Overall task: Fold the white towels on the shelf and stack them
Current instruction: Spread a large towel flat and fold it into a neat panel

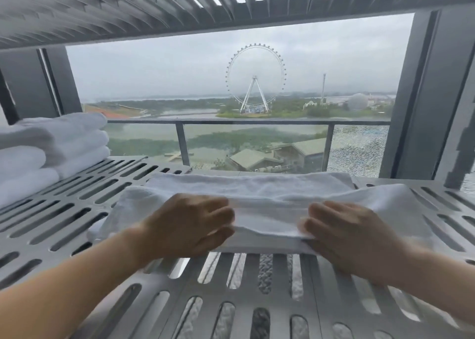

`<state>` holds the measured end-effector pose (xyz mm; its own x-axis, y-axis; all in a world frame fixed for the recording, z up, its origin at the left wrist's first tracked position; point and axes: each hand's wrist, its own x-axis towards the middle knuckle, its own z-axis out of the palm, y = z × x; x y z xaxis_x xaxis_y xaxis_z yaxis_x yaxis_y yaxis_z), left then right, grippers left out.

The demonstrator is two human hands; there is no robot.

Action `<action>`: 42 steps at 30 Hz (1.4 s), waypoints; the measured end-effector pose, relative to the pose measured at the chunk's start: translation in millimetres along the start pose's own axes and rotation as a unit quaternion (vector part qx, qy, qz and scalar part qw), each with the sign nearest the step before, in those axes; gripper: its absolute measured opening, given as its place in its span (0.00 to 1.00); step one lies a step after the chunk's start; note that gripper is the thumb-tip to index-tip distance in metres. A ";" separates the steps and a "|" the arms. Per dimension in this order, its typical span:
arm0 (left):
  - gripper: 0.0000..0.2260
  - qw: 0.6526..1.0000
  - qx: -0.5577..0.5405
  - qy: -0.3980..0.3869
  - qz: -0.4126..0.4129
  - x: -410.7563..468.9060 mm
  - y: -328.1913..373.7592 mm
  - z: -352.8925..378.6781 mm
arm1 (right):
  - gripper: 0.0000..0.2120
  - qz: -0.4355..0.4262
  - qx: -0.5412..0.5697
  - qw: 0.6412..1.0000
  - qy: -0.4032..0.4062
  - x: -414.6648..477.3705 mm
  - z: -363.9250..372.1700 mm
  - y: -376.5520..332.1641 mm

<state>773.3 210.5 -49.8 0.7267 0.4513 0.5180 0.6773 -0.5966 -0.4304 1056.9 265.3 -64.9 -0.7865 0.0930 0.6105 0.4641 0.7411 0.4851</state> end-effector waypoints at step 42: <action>0.07 0.986 -0.120 -0.004 -0.116 -10.6 4.4 0.8 | 0.20 0.032 0.213 0.977 0.009 -0.5 13.5 -5.6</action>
<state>768.7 203.6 -57.8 0.5566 0.5991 0.5756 0.7796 -0.6160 -0.1128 1049.2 270.0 -76.4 -0.7523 0.1397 0.6439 0.2980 0.9437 0.1434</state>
